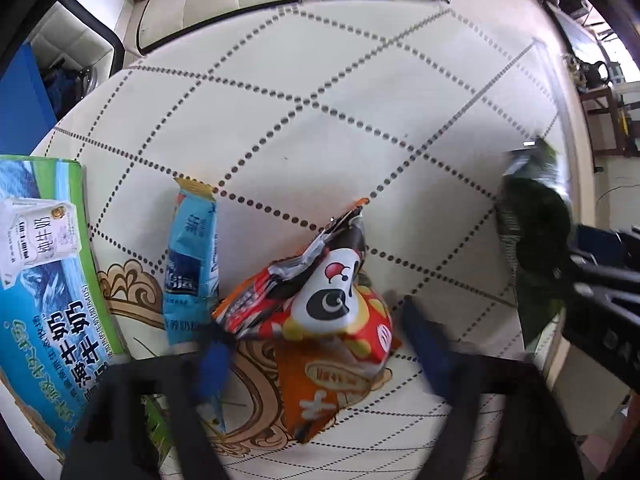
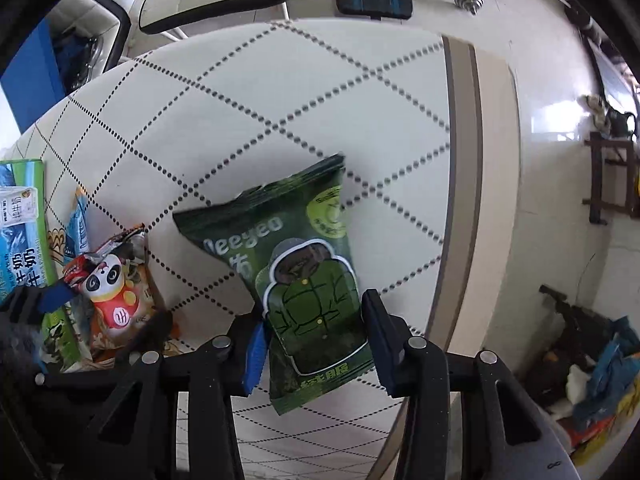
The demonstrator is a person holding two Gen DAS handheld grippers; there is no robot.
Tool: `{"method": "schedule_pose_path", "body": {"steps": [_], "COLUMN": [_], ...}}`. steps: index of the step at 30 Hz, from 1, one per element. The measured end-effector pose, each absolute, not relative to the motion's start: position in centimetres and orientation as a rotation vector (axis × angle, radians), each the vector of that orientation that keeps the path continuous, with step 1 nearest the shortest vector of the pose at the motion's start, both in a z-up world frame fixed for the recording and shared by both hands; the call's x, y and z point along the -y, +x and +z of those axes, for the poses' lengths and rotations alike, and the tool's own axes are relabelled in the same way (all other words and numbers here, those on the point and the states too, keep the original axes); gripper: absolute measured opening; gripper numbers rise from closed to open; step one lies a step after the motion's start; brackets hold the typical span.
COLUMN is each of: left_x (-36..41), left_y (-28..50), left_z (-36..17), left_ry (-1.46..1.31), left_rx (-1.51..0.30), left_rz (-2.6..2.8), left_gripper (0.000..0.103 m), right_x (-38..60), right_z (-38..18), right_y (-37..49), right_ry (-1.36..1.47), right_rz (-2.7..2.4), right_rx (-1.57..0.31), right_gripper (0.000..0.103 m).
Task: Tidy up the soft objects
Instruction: 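Grasp the orange panda snack bag with the left tool while the right tool grasps the green snack bag, then place both snack bags into the box and open both tools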
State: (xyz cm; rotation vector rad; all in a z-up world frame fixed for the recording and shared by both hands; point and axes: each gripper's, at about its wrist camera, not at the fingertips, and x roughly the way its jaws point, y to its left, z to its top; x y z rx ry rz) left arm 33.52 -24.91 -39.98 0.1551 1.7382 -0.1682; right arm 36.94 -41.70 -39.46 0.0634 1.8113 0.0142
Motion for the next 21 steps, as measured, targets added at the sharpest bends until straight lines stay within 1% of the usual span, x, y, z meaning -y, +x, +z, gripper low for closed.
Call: {"method": "schedule_pose_path", "body": {"steps": [2,4,5,9,14,18,21], "left_x": [24.9,25.0,25.0,24.7,22.4,18.7,14.9], "left_y": [33.2,32.7,32.2,30.6,28.1,25.9,23.7], "left_z": [-40.0,-40.0,-39.8,-38.1,-32.6,-26.9,-22.3], "left_ry": [0.149,0.165,0.167,0.157,0.074,0.025,0.0], "left_rx": [-1.717,-1.701,-1.697,-1.66,-1.564,-1.461,-1.378], "left_rz": [-0.157,-0.147,-0.151,-0.164,-0.214,-0.24,-0.25], "left_gripper": [0.056,0.047,0.046,0.046,0.045,0.045,0.045], "right_x": [42.4,42.9,43.2,44.5,45.2,43.9,41.2], "right_z": [-39.8,-39.9,-39.7,-38.7,-34.4,-29.0,-24.8], "right_y": [36.5,35.8,35.6,33.7,31.4,29.2,27.6], "right_ry": [0.097,0.122,0.139,0.194,0.289,0.333,0.35], "right_rz": [0.007,-0.009,-0.026,-0.071,-0.058,0.002,0.064], "right_rx": [-1.806,-1.789,-1.776,-1.746,-1.675,-1.604,-1.551], "right_gripper": [0.048,0.048,0.048,0.04,0.038,0.038,0.038]}}
